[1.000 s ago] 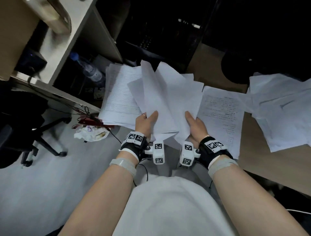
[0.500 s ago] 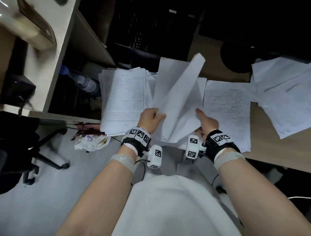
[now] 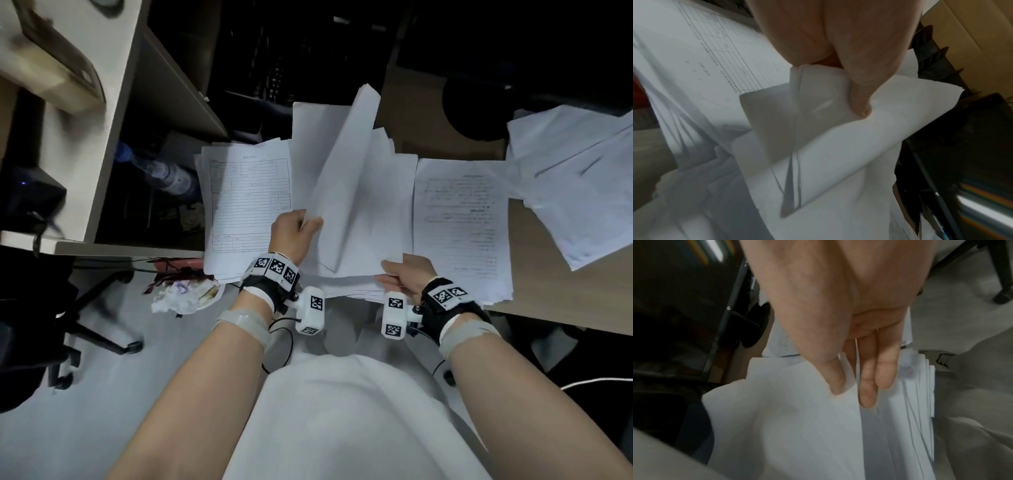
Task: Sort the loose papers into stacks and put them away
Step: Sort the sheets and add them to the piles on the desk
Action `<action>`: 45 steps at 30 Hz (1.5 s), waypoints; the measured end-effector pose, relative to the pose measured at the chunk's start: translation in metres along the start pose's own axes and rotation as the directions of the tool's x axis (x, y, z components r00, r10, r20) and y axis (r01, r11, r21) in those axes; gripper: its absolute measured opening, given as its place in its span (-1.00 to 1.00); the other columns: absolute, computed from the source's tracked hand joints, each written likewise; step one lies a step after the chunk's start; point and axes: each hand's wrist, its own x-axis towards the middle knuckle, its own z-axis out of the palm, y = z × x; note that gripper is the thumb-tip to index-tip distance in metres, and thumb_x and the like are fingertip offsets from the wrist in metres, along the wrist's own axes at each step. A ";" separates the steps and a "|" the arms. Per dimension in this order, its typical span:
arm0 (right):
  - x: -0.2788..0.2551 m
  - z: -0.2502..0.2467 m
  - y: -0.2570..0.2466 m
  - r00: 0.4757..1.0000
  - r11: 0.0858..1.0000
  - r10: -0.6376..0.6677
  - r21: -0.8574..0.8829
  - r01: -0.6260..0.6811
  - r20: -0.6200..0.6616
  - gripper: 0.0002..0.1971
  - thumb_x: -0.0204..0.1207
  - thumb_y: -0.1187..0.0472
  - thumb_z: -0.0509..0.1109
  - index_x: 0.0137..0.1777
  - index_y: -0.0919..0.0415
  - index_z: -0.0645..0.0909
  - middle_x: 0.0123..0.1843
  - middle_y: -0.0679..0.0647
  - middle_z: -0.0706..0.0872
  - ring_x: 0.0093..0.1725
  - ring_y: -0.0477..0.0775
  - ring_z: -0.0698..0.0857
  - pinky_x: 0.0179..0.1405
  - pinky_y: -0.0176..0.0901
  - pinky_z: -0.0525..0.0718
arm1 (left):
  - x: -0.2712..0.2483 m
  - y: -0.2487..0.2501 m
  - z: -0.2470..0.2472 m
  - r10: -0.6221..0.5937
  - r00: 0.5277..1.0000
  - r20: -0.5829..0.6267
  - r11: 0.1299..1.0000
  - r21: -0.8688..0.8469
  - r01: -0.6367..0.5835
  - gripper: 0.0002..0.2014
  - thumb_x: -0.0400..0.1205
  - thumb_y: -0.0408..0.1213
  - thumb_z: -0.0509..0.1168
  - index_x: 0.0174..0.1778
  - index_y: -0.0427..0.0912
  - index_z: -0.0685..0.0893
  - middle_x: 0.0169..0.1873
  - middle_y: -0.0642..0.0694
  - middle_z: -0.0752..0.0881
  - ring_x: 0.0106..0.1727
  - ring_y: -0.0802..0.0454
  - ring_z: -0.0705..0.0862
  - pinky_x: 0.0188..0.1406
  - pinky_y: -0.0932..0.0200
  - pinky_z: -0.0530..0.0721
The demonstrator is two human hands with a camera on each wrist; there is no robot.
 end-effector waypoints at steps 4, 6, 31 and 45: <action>-0.004 -0.002 0.003 0.996 1.000 0.009 0.000 -0.009 0.083 -0.82 0.39 0.25 0.57 -0.11 0.21 0.62 -0.13 0.22 0.80 -0.21 0.29 0.60 -0.19 0.06 0.52 | 0.002 -0.004 0.001 -0.027 0.999 0.027 0.999 -0.025 0.028 -0.74 0.56 -0.11 0.42 -0.34 -0.22 0.72 -0.41 -0.15 0.72 -0.35 -0.02 0.60 -0.21 0.04 0.63; -0.004 -0.001 0.002 0.996 0.999 -0.041 0.010 0.041 0.080 -0.82 0.44 0.22 0.59 -0.08 0.19 0.64 -0.07 0.16 0.78 -0.14 0.28 0.72 0.03 0.09 0.73 | 0.001 -0.006 0.002 -0.024 0.995 0.099 1.000 -0.002 0.024 -0.75 0.54 -0.07 0.42 -0.22 -0.21 0.79 -0.29 -0.15 0.81 -0.22 -0.16 0.75 -0.07 0.00 0.71; 0.021 0.006 0.013 0.972 0.924 -0.214 -0.342 0.170 -0.097 -0.61 0.22 0.12 0.71 0.03 0.19 0.74 -0.04 0.07 0.84 -0.15 0.11 0.80 -0.02 0.11 0.82 | -0.018 -0.011 0.009 -0.145 0.982 -0.124 0.986 -0.106 0.132 -0.61 0.62 -0.12 0.43 -0.52 -0.05 0.52 -0.60 0.13 0.55 -0.51 0.15 0.47 -0.42 0.23 0.41; -0.047 0.005 -0.039 0.770 0.762 -0.594 -0.142 0.632 0.234 -0.49 0.46 0.19 0.61 0.40 0.15 0.57 0.19 0.01 0.77 0.12 -0.04 0.76 0.04 -0.24 0.74 | -0.059 0.025 0.053 0.022 0.994 -0.108 0.999 0.031 -0.019 -0.51 0.44 0.16 0.50 -0.38 -0.29 0.68 -0.52 -0.09 0.62 -0.45 -0.09 0.54 -0.39 0.02 0.56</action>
